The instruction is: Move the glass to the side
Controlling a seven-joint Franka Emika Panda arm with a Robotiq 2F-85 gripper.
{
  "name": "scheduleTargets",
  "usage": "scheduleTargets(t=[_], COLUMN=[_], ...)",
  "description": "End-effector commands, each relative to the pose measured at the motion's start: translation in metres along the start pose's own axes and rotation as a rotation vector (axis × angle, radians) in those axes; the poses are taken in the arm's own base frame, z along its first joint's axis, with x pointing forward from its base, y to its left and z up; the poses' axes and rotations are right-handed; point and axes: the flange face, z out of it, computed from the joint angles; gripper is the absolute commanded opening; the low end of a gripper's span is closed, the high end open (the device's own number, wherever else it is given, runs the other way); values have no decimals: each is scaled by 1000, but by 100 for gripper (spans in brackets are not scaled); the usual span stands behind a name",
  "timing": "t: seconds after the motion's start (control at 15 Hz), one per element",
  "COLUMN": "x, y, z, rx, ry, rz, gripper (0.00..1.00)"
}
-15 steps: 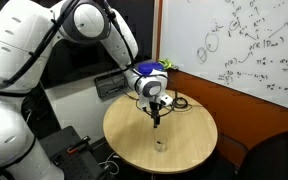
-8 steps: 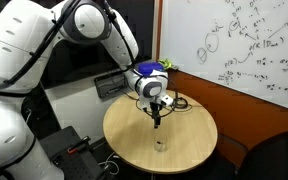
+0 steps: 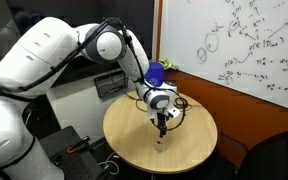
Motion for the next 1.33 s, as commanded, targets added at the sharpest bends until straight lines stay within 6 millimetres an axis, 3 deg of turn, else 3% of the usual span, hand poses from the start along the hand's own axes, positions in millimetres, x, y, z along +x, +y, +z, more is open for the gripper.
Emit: scheduleTargets(t=[0.0,0.27,0.6,0.93,1.27], x=[20,33,37,22,-22], y=[-8,-8,-4,-11,-57], z=[12,23,22,18,16], rx=[33,7,-25,-19,-23], ry=[-48,-70,-85,-95,-83], rz=[7,44,85,92,20], gripper=[69,37,1,1,1])
